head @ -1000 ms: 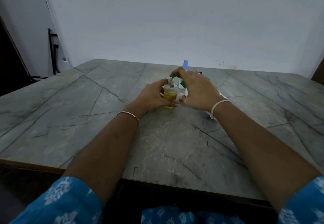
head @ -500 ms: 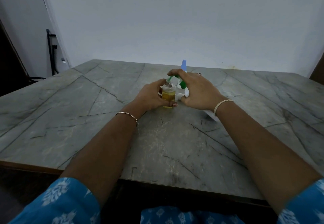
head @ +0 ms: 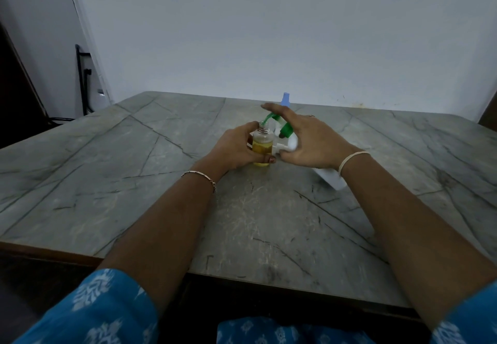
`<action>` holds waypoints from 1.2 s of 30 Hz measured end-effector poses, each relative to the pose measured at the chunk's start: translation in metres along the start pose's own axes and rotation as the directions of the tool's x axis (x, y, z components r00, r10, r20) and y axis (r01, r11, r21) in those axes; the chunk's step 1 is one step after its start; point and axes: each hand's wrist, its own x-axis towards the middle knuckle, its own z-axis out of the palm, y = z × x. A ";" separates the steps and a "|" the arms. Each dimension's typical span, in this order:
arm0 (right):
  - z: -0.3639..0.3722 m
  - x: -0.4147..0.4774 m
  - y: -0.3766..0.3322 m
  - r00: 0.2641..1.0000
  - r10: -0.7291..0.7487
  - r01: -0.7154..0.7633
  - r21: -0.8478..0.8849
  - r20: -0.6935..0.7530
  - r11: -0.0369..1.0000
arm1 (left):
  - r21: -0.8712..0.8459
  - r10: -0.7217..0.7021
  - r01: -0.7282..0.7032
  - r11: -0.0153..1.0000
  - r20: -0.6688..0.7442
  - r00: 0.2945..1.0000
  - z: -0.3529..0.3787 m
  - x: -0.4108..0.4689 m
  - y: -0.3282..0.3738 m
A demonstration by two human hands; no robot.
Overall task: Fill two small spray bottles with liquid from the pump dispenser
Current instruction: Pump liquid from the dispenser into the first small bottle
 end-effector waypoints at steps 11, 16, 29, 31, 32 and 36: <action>0.011 0.008 0.000 0.995 0.061 -0.068 -0.081 -0.082 0.994 | 0.006 -0.020 0.020 1.000 0.008 1.000 0.000 0.001 0.000; 0.010 0.008 -0.006 0.992 0.060 -0.066 -0.058 -0.111 0.996 | 0.036 -0.020 0.020 0.999 0.007 1.000 0.000 0.001 0.000; 0.009 0.007 -0.005 0.992 0.070 -0.075 -0.039 -0.102 0.996 | 0.010 -0.004 0.004 1.000 0.006 1.000 0.000 0.001 0.000; 0.009 0.008 -0.006 0.991 0.070 -0.074 -0.033 -0.111 0.997 | 0.020 -0.006 0.006 1.000 0.010 1.000 0.000 0.002 0.000; 0.010 0.008 -0.007 0.991 0.071 -0.075 -0.034 -0.111 0.997 | 0.025 -0.009 0.009 1.000 0.011 1.000 0.000 0.002 0.000; 0.012 0.009 -0.006 0.989 0.067 -0.075 -0.059 -0.131 0.995 | 0.015 0.001 -0.001 1.000 0.006 1.000 0.000 0.001 0.000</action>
